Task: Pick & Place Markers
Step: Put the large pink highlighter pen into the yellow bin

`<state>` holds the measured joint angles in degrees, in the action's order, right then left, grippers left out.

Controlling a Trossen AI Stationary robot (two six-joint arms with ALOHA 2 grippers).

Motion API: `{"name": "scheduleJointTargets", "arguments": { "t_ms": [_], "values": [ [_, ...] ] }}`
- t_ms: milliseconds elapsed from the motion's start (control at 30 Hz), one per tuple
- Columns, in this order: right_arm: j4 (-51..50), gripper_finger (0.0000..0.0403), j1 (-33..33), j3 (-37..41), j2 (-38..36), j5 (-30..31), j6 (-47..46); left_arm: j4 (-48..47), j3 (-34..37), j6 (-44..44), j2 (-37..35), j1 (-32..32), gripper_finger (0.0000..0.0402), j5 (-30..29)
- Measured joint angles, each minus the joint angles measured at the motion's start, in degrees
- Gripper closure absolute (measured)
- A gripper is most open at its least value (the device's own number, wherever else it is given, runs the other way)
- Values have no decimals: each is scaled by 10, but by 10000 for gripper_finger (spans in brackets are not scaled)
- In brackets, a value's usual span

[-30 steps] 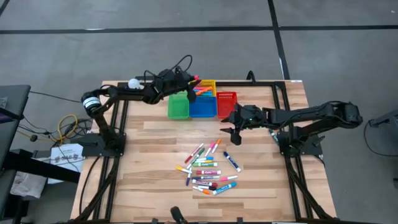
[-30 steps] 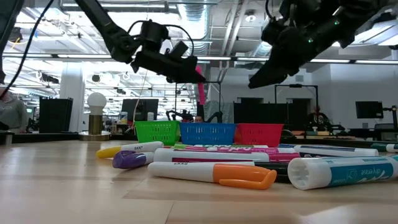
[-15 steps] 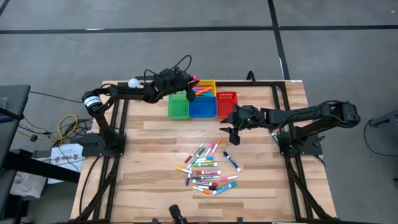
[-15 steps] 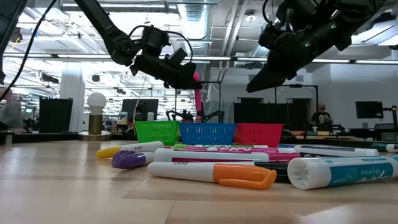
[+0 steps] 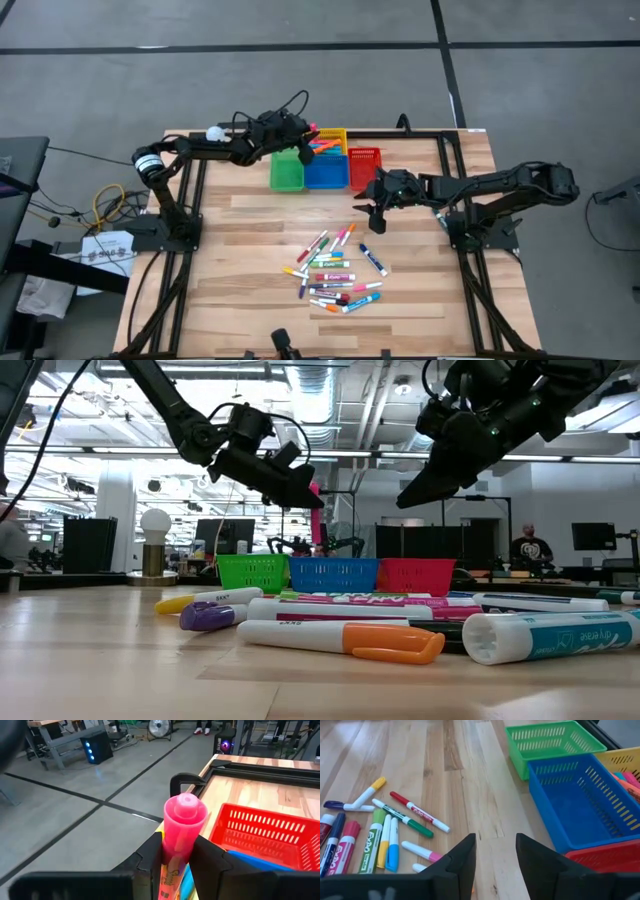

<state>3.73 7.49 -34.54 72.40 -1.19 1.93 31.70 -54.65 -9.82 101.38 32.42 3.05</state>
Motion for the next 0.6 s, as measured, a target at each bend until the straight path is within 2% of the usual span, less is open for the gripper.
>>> {"name": "scheduleJointTargets", "arguments": {
  "t_ms": [300, 600],
  "values": [
    [0, 276, 0, 0, 0, -1, 0, -3, 1, 2, 53, 1, 319, -3],
    [0, 278, 0, 0, 0, -1, 0, 1, 1, 2, 57, 1, 309, -5]
  ]
}}
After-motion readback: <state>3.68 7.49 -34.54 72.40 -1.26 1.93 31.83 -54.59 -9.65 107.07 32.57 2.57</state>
